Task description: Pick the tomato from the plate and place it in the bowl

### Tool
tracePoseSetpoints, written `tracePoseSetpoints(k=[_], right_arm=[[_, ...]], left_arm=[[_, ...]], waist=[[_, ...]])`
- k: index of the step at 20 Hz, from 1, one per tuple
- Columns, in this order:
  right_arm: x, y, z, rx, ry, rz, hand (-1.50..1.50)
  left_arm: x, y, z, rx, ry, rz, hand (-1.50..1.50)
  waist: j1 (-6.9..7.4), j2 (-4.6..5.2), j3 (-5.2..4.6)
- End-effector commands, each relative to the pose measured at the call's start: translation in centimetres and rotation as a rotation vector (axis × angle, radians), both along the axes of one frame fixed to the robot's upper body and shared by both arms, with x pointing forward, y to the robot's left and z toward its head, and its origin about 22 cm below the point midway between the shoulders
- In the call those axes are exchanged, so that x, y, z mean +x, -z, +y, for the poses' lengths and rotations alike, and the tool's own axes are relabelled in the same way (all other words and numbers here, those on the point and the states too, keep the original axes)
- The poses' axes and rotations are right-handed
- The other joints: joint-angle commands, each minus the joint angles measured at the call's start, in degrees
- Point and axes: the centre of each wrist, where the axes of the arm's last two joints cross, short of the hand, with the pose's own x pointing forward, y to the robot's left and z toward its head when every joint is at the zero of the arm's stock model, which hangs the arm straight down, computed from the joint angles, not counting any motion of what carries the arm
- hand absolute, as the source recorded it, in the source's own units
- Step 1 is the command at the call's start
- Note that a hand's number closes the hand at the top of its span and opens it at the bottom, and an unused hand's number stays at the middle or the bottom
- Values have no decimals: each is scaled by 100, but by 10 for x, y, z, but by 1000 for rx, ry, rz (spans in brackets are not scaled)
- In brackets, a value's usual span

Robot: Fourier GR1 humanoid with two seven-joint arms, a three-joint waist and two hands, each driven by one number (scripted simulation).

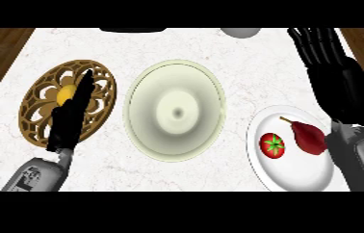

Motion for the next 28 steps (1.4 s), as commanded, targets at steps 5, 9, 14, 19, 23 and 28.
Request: tracePoseSetpoints(k=[5, 9, 14, 19, 23, 28], right_arm=[[-18, 42, 93, 66, -169, 191, -150], [-11, 60, 42, -180, 394, 69, -150], [-72, 92, 104, -259, 432, -37, -150], [-101, 80, 89, -519, 498, -3, -150], [-115, 48, 65, -667, 596, 92, -150], [-132, 20, 56, -945, 568, 293, -150]], left_arm=[[16, -52, 44, -71, -59, -283, 0], [19, -60, 45, -128, -84, -273, 0], [14, -60, 65, -165, -56, -272, 0], [10, -58, 86, -160, -92, -267, 0], [9, -50, 90, -152, -111, -263, 0], [9, -55, 87, -160, -91, -276, 0]], waist=[[-57, -153, -138], [-329, -246, -159], [-292, -201, -146], [-384, -223, -161], [-475, -229, -165], [-416, -214, -174]])
